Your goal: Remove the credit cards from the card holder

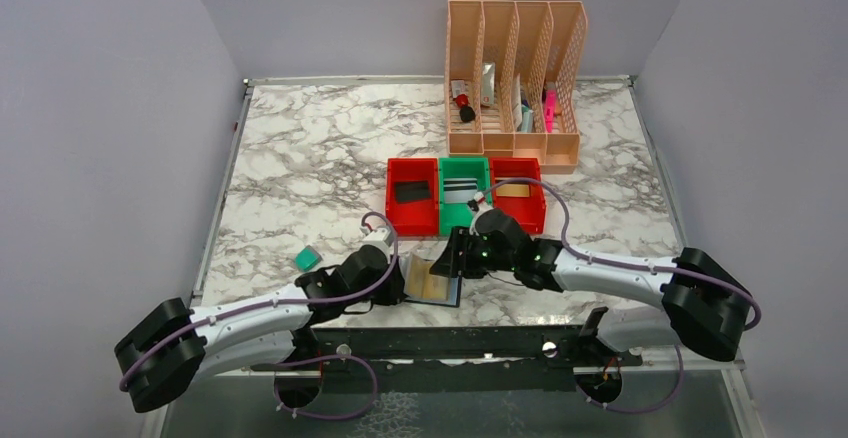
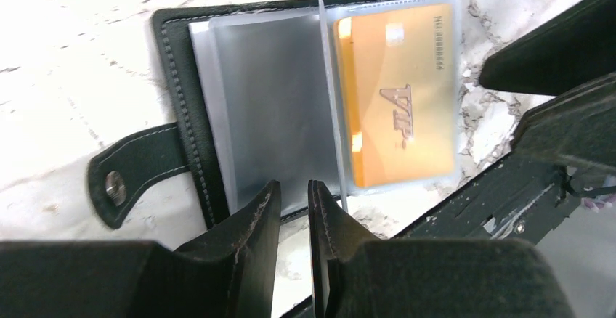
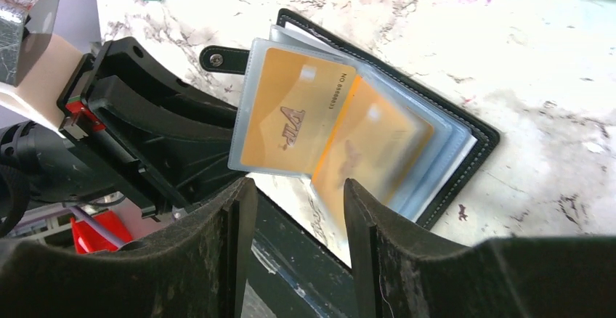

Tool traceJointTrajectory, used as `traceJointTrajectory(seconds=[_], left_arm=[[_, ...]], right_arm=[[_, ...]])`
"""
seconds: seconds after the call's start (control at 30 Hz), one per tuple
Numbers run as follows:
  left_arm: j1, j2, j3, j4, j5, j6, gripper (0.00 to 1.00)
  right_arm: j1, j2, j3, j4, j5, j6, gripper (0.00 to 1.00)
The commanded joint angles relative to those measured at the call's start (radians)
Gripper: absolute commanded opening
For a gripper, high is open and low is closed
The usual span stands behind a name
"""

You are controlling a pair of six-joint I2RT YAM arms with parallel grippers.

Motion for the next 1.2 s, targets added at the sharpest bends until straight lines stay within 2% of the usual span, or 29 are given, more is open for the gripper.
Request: traceJointTrajectory(seconds=[0.0,0.1,0.23,0.57,0.73,0.9,1.17], left_arm=[[0.001,-0.064,0.028,-0.166,-0.096,-0.017,0.25],[0.001,-0.127,0.045,-0.222,-0.125,-0.03,0.25],[0.001,-0.206,0.08,-0.313,-0.176,-0.058,0.31],[0.001,-0.373,0.18,-0.473,-0.287,-0.08,0.47],[0.001,-0.359,0.168,-0.405,-0.218,-0.012,0.5],[0.001,-0.231,0.149,-0.32,-0.158,0.022,0.51],[0.001,-0.116,0.081,-0.135,-0.111,0.018,0.46]], right_arm=[[0.003,-0.049,0.008,-0.07,0.086,0.014,0.51],[0.003,-0.064,0.011,-0.082,0.098,0.006,0.49],[0.003,-0.066,0.017,-0.086,0.089,-0.002,0.47],[0.003,0.06,-0.01,0.143,-0.114,0.011,0.44],[0.003,0.144,0.01,0.211,-0.168,0.019,0.41],[0.003,0.222,0.026,0.233,-0.15,0.046,0.41],[0.003,0.32,-0.033,0.325,-0.121,0.129,0.39]])
